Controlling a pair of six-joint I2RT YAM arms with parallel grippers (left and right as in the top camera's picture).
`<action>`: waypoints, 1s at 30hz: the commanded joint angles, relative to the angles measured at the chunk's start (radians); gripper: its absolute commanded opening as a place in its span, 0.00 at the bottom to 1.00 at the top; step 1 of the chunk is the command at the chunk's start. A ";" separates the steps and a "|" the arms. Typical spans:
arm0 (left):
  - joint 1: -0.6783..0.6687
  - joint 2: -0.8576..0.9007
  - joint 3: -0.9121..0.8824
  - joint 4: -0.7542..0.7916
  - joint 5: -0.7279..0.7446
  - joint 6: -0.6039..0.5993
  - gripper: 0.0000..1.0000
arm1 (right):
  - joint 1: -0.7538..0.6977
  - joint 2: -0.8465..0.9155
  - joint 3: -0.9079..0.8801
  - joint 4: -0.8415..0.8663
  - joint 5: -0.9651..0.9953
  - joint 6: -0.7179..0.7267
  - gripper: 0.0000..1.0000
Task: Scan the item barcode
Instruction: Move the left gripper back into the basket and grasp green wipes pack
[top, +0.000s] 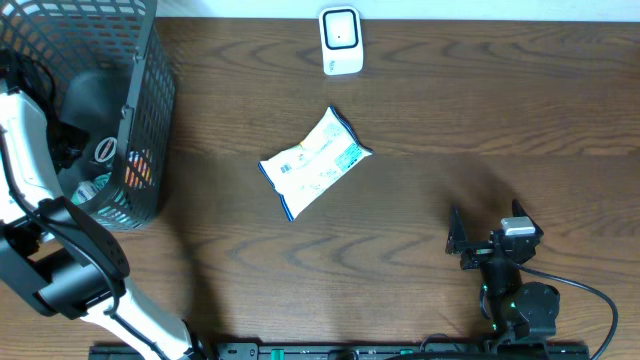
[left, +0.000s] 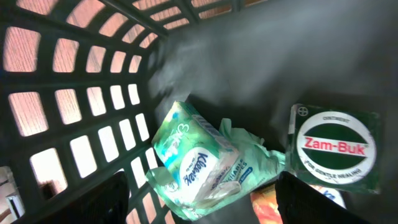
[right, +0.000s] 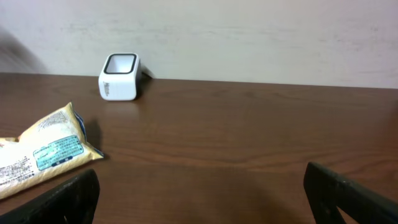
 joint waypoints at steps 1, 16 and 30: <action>-0.001 0.034 -0.037 -0.003 -0.012 0.016 0.74 | -0.003 -0.005 -0.002 -0.003 0.004 -0.007 0.99; 0.000 0.057 -0.241 0.130 -0.013 0.203 0.70 | -0.003 -0.005 -0.002 -0.003 0.004 -0.007 0.99; 0.000 0.040 -0.251 0.113 -0.006 0.235 0.07 | -0.003 -0.005 -0.002 -0.003 0.004 -0.007 0.99</action>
